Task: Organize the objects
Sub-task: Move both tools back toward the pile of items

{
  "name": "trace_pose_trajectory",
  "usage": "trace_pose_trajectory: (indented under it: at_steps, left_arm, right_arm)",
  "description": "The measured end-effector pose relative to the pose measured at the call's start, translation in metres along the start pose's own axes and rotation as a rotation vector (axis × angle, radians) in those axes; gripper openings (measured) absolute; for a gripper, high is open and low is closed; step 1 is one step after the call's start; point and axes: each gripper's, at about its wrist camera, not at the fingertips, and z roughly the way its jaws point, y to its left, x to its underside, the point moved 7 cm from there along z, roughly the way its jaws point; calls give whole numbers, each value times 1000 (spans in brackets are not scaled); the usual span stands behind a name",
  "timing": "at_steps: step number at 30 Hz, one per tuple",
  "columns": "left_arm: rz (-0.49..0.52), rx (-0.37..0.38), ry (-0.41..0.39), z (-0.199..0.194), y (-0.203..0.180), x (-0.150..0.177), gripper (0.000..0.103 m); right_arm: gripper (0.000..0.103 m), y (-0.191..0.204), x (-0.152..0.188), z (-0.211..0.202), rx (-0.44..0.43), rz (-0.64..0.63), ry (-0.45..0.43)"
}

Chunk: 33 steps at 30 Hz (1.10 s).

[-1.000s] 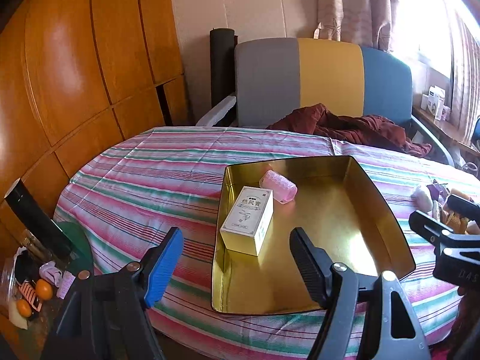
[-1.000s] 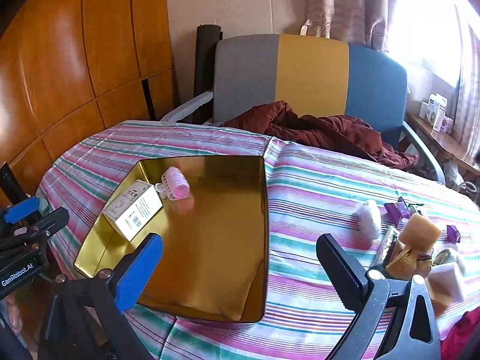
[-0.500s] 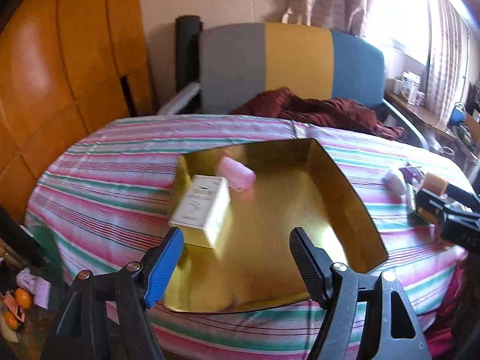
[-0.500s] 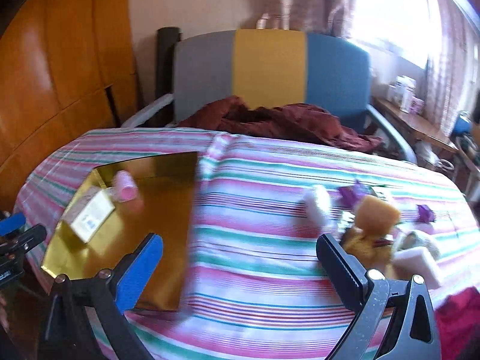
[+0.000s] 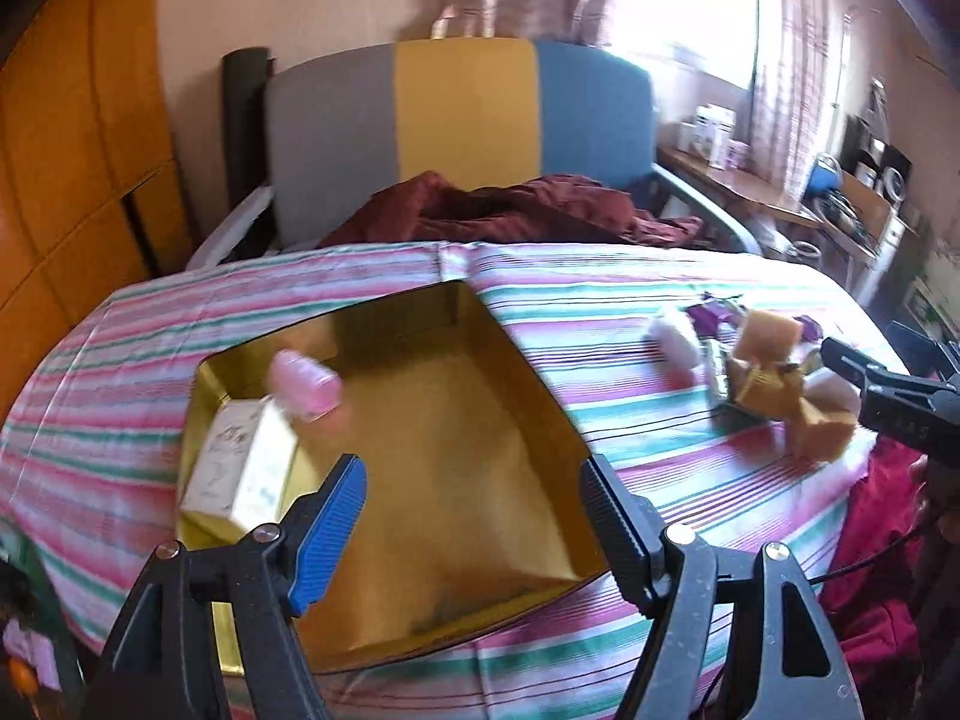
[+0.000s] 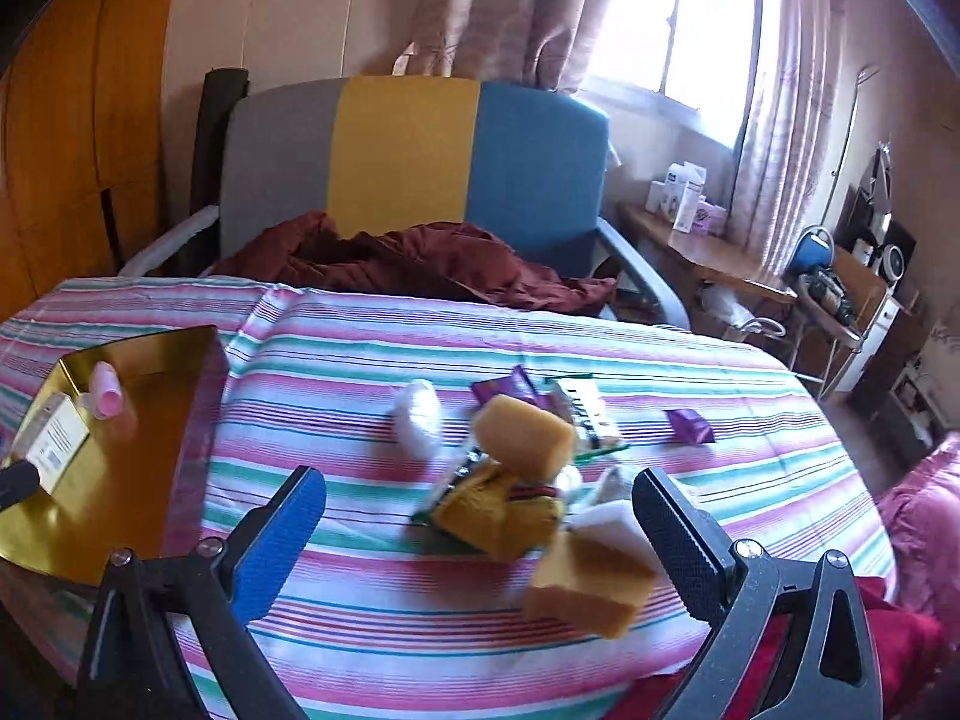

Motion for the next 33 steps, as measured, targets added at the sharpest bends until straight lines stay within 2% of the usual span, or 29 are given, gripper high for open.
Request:
trace_pose_trajectory:
  at_steps: [9, 25, 28, 33]
  left_arm:
    - [60, 62, 15, 16, -40, -17, 75]
    - [135, 103, 58, 44, -85, -33, 74]
    - [142, 138, 86, 53, -96, -35, 74]
    - [147, 297, 145, 67, -133, -41, 74]
  right_arm:
    - [103, -19, 11, 1, 11, 11, 12]
    - [103, -32, 16, 21, 4, 38, 43]
    - [103, -42, 17, 26, -9, 72, 53]
    - [103, -96, 14, 38, 14, 240, 71]
